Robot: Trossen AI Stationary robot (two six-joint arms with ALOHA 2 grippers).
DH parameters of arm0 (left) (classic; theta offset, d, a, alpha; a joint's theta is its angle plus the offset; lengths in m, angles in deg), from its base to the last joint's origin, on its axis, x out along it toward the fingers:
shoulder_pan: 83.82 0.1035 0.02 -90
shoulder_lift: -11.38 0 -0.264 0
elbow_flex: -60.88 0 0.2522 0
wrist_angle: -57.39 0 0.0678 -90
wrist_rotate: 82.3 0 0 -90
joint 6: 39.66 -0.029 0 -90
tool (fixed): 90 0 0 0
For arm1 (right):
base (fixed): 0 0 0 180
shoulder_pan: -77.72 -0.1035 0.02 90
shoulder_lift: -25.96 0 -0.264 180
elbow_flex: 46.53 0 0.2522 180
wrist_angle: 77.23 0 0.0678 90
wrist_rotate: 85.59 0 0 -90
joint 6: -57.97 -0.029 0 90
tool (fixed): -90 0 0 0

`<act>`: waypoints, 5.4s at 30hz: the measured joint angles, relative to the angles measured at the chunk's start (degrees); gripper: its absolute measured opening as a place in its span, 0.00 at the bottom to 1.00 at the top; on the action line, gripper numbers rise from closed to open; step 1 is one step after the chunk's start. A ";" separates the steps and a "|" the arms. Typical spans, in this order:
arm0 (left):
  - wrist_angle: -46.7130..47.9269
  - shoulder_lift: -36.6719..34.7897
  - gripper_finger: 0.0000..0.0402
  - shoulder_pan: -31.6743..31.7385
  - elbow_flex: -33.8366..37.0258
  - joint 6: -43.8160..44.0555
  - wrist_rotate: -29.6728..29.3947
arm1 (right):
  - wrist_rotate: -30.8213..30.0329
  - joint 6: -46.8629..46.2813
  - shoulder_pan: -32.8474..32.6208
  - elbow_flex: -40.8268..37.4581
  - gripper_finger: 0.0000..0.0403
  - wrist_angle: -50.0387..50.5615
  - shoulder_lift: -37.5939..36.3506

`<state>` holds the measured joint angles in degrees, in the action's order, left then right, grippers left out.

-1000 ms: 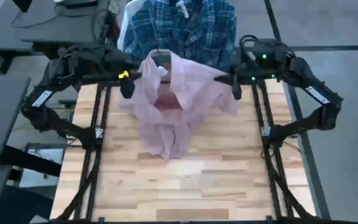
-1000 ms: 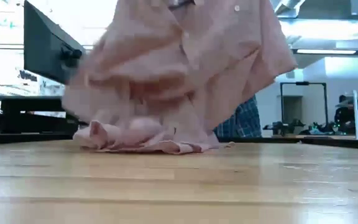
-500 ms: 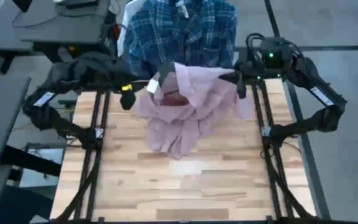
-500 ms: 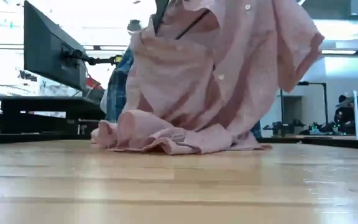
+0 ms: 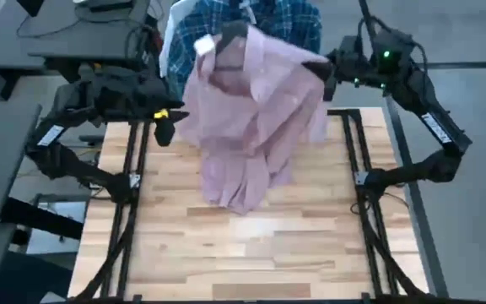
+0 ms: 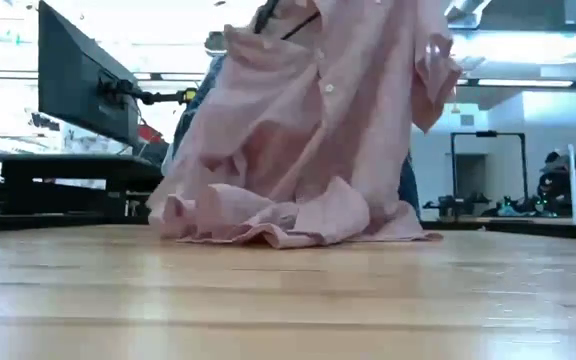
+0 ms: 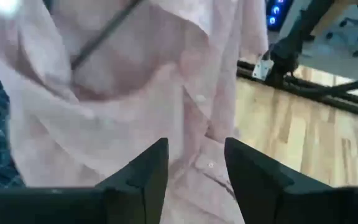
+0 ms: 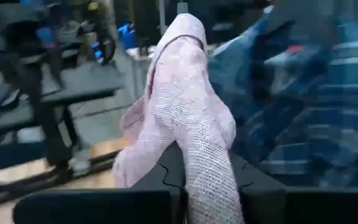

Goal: Hang clothes
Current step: Hang the pink polo shirt on the hanger rack, then unhang the pink polo shirt from the hanger rack

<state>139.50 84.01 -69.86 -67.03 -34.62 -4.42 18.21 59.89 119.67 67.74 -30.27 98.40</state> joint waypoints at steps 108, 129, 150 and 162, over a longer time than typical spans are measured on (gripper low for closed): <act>-38.00 -18.71 0.34 -25.06 44.17 3.28 -5.45 | -20.34 -41.56 -29.91 -53.92 0.56 -43.01 -9.38; -36.09 -19.76 0.34 -24.59 45.11 -10.79 -5.42 | -23.18 -61.13 -35.70 -53.76 0.56 -79.32 20.00; -37.98 -19.65 0.34 -9.91 41.44 -8.13 -13.61 | -3.10 -6.30 5.08 -12.38 0.56 -41.03 5.41; -39.08 -17.36 0.34 -1.34 41.46 -5.18 -14.34 | 14.65 0.66 30.30 3.89 0.56 -20.42 14.19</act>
<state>100.42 66.64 -71.20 -25.56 -39.80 -18.76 32.85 60.55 149.97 71.63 -50.70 112.59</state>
